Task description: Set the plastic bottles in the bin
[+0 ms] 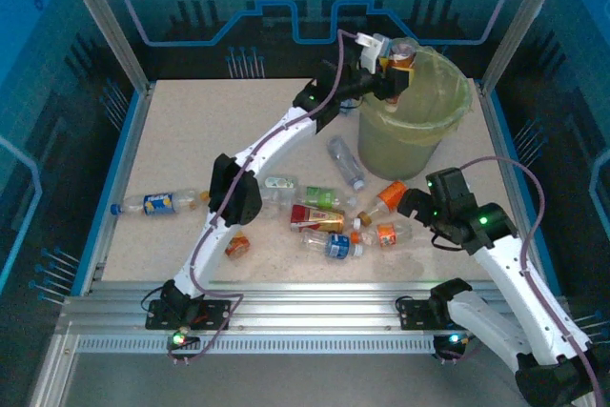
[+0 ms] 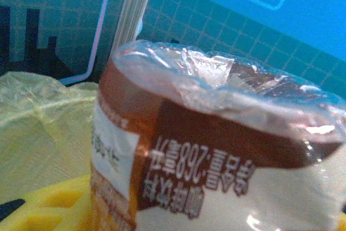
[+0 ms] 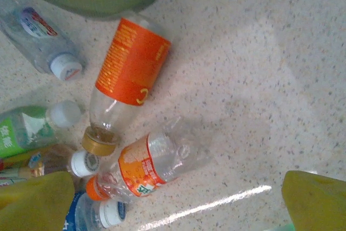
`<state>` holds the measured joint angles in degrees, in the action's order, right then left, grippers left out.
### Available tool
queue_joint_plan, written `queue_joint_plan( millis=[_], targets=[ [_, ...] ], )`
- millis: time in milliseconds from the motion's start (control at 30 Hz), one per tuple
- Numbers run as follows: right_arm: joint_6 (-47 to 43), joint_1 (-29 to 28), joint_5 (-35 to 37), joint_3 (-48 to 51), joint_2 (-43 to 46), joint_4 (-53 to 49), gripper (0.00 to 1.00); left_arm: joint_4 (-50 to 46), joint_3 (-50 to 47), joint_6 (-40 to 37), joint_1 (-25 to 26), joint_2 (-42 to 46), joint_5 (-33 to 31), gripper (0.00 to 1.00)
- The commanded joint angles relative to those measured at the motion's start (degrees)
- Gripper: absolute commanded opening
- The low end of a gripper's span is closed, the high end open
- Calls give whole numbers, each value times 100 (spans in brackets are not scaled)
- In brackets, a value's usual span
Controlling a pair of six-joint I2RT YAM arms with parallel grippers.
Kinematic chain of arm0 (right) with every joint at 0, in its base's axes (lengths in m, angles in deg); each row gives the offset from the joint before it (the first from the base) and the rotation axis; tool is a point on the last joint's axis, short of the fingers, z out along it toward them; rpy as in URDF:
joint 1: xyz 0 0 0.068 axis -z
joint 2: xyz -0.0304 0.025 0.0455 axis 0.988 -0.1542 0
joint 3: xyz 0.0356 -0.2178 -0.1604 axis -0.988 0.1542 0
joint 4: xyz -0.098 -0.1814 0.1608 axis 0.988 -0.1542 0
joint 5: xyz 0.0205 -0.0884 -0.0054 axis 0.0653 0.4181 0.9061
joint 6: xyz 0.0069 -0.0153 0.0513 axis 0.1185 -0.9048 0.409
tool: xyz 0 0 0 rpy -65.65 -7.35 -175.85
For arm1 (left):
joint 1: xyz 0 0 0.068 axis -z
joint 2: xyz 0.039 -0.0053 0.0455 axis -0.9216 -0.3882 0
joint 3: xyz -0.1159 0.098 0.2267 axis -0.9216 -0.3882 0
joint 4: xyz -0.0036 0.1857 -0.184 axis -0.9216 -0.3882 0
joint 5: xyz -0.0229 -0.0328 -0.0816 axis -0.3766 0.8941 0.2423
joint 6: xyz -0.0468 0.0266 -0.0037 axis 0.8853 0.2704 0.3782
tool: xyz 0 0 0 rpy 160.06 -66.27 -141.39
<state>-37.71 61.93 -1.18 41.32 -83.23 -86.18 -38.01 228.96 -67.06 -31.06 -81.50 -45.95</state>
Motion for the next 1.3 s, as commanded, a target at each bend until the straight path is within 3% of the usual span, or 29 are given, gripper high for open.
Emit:
queue_joint_plan(
  millis=[0,233,600,833,1267],
  targets=[
    [319,83,-555,330,67,117,100,4,-3,-201,27,-82,17,58],
    [726,98,-1431,1079,80,842,100,-33,6,-241,24,-137,-21,79],
    [945,100,-1687,1396,56,983,100,-41,127,-166,26,-1,-67,99],
    [1159,95,-1897,1583,-40,1334,100,-311,-36,-274,29,535,-99,99],
    [1587,40,-1810,1837,-307,1870,100,-515,-2429,-326,20,2776,-1229,99]
  ],
)
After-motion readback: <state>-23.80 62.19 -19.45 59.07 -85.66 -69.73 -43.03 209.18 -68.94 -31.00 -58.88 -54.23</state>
